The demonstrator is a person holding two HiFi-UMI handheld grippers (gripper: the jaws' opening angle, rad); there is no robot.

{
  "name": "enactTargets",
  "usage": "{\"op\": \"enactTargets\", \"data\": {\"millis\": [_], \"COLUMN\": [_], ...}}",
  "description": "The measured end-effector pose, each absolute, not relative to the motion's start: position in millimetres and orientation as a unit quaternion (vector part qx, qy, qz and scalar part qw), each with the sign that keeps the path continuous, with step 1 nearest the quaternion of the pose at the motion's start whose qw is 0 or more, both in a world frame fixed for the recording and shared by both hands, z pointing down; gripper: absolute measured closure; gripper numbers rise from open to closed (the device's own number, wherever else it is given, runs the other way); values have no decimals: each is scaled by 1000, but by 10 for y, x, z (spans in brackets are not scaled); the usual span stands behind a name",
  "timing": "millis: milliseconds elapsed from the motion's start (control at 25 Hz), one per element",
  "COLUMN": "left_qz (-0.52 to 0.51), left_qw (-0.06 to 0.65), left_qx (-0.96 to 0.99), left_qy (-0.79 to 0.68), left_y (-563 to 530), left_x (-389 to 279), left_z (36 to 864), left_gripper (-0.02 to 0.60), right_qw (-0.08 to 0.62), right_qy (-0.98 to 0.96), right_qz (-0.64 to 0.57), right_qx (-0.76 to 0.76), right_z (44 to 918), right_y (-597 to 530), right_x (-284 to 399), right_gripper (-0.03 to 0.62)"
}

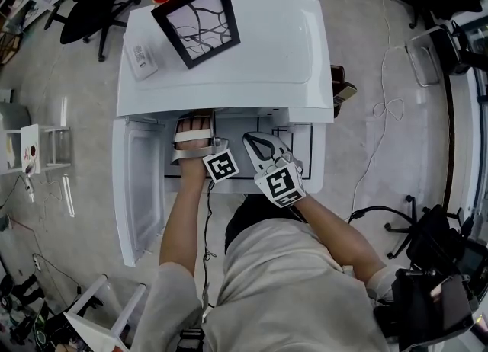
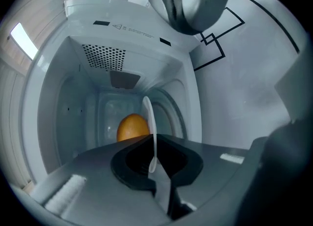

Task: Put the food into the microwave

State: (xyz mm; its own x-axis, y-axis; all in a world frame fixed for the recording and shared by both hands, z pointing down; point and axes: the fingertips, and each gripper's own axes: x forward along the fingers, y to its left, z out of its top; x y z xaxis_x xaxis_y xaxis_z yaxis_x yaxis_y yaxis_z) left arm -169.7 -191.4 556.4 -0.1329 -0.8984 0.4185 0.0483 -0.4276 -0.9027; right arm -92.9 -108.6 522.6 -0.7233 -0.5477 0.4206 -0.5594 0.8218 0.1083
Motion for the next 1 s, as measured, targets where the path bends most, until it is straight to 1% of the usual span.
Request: {"op": "enactTargets", "data": {"millis": [720, 840, 1000], "left_qz": [-652, -642, -610], "left_qw": [367, 341, 273], "left_qx": [-553, -585, -649], "left_qy": [367, 360, 363], "left_y": [-2084, -2089, -2097], "left_x": [-1752, -1756, -1698], "left_z": [5716, 5823, 5865], "left_gripper": [561, 552, 540], "right_qw": [223, 222, 223], "right_qy": [-930, -930, -930], "right_qz": [21, 23, 23], "right_qx": [292, 293, 290], "right_z": [5245, 5252, 5237], "right_y": [-1161, -1182, -1190], "right_x": [-1018, -1022, -1043], "right_gripper": [583, 583, 583]}}
